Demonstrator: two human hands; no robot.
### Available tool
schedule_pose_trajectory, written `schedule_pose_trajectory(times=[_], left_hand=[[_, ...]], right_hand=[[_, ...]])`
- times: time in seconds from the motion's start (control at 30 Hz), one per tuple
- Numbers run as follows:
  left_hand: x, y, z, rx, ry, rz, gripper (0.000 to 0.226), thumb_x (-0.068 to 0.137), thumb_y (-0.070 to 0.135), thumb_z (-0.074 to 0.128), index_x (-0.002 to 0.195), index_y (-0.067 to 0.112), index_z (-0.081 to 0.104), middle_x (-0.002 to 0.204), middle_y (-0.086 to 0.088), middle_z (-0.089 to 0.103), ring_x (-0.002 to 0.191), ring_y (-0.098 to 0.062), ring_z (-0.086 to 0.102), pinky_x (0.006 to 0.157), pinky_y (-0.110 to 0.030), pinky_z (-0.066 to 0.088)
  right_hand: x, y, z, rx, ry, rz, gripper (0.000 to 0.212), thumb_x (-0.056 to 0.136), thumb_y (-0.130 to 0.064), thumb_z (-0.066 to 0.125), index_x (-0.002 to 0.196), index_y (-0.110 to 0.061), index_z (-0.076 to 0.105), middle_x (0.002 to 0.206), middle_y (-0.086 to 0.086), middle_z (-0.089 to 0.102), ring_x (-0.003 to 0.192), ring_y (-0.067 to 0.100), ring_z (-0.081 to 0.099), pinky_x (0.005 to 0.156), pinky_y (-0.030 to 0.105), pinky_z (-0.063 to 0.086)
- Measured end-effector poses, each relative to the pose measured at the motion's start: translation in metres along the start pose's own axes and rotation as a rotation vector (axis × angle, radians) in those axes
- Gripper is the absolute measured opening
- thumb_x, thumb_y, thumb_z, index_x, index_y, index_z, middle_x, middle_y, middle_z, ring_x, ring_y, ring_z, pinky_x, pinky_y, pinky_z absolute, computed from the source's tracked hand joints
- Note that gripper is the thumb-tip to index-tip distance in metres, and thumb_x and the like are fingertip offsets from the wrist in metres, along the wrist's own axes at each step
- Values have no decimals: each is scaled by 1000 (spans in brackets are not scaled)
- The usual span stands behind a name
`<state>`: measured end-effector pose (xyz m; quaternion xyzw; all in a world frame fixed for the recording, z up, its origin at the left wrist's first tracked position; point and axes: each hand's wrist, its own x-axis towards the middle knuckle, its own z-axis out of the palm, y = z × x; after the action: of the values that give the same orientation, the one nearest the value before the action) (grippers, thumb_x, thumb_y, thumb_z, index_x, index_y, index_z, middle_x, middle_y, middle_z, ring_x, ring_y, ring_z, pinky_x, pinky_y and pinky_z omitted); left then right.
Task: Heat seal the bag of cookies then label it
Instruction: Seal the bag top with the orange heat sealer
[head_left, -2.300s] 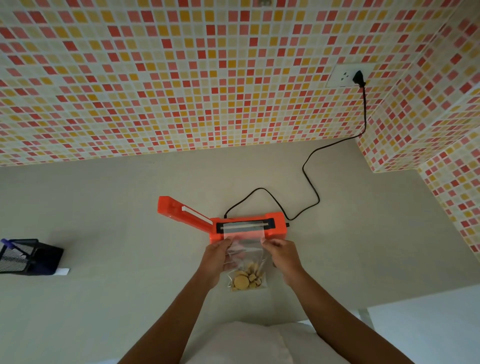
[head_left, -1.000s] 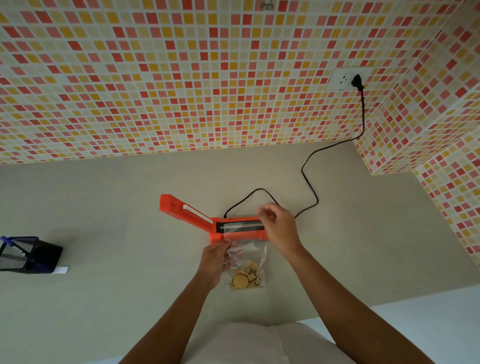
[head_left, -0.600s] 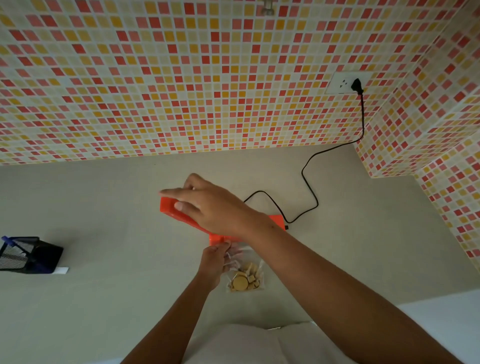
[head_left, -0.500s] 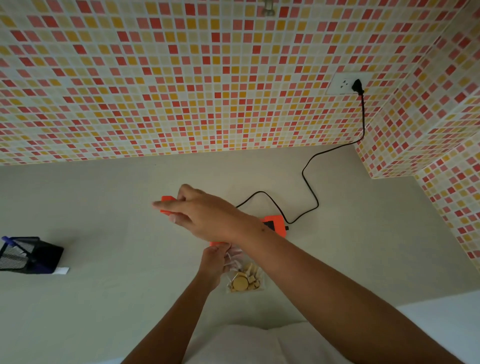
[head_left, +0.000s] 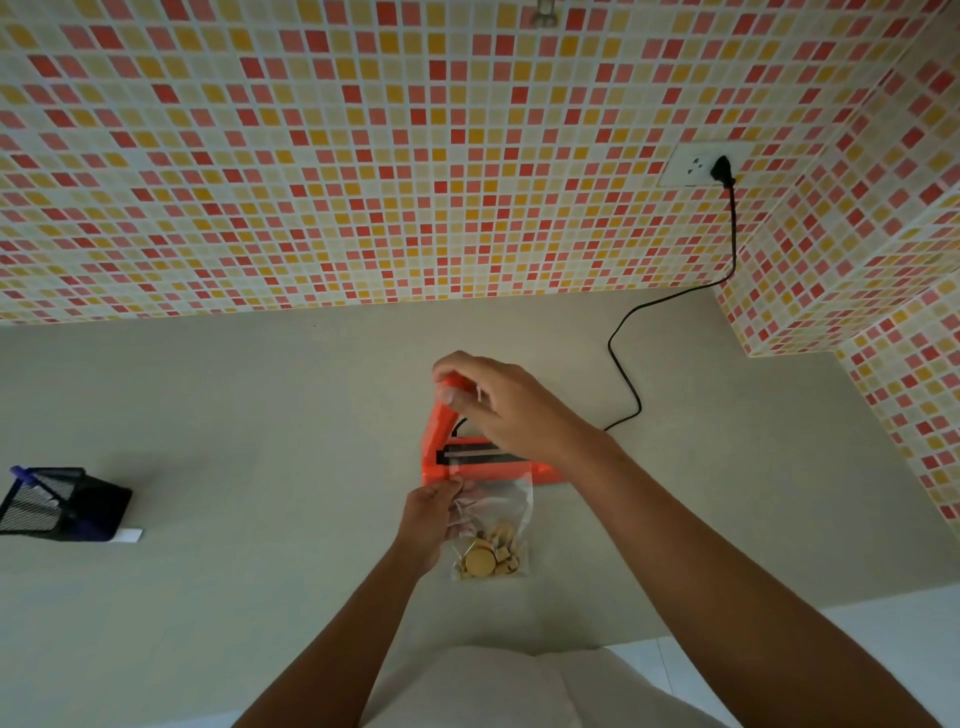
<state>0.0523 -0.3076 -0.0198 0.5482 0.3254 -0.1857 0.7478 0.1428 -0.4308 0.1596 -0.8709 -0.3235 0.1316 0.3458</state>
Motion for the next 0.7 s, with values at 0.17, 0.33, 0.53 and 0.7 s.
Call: schedule_pose_trajectory(times=[0.17,0.33,0.53,0.7], left_hand=[[-2,2,2,28,-12,6,33,99,31,54,107,1,67,107,-27,70,101,-50,64,73,-43,57],[-4,4,3,18,-10,2,30,100,28,51,107,3,66,104,-18,74,96,-40,71,67,-40,58],[-6,4,3,3,-14,4,30,100,29,52,107,3,66,102,-14,76,89,-31,74,67,-41,58],[-5,1,2,6,-15,2,29,100,29,52,105,5,66,100,-13,76,87,-30,74,69,-42,58]], right_hand=[[-18,23,-14,26,84,107,30,99,-46,50,128,-38,49,70,-5,56,58,16,56,61,38,52],[-30,39,-10,129,145,123,24,98,-45,53,119,-34,58,66,-6,51,56,11,49,59,32,47],[-42,48,-2,215,275,177,20,97,-40,57,111,-28,66,65,-2,51,57,7,45,59,29,43],[-49,58,2,226,332,246,17,97,-35,59,107,-24,68,65,-4,51,56,5,44,58,22,41]])
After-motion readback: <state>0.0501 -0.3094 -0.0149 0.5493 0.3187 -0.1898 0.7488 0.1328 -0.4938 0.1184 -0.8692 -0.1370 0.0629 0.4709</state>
